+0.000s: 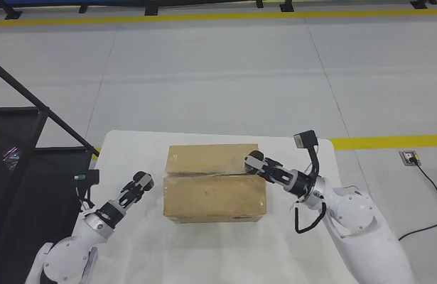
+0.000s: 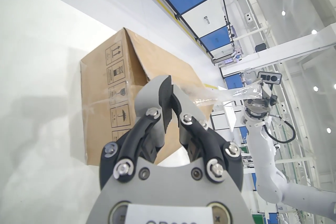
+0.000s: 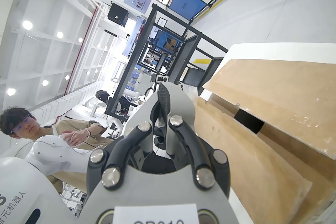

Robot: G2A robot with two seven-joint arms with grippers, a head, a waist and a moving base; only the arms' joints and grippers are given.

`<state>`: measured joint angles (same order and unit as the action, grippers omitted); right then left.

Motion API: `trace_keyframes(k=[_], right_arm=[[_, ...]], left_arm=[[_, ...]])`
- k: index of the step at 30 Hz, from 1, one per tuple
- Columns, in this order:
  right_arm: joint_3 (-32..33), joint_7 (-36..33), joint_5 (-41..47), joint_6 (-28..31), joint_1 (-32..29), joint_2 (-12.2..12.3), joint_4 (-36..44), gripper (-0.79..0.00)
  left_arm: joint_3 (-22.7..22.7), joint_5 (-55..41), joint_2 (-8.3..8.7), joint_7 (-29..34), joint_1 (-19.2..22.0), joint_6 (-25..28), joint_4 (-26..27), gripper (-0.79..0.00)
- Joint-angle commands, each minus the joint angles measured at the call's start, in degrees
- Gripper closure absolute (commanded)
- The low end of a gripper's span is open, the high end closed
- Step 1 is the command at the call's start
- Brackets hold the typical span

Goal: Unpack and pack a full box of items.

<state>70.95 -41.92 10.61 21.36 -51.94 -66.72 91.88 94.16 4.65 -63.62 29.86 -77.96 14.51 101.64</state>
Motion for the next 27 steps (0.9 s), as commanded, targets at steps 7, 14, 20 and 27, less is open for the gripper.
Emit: trace_keyframes(k=[7,14,20,27], right_arm=[[1.3,0.9,1.7,1.9,-1.5,0.2,0.7,0.0],[2.4,0.3,2.1,-2.1,-2.3,0.5,-1.4,0.0],[2.7,-1.3,2.9,-6.4,-1.7,0.6,-5.1,0.0],[2.5,-1.2,1.3,-9.1,-0.7,0.7,-7.8,0.0]], left_arm=[[1.7,-2.0,0.27,1.0,-1.2,0.1,2.9,0.0],[1.0,-3.8,0.6,5.5,3.0,-3.0,-0.2,0.0],[-1.1,-4.1,0.8,8.8,6.9,-5.3,-3.7,0.0],[-3.4,-2.6,0.89,9.5,9.5,-6.8,-6.9,0.0]])
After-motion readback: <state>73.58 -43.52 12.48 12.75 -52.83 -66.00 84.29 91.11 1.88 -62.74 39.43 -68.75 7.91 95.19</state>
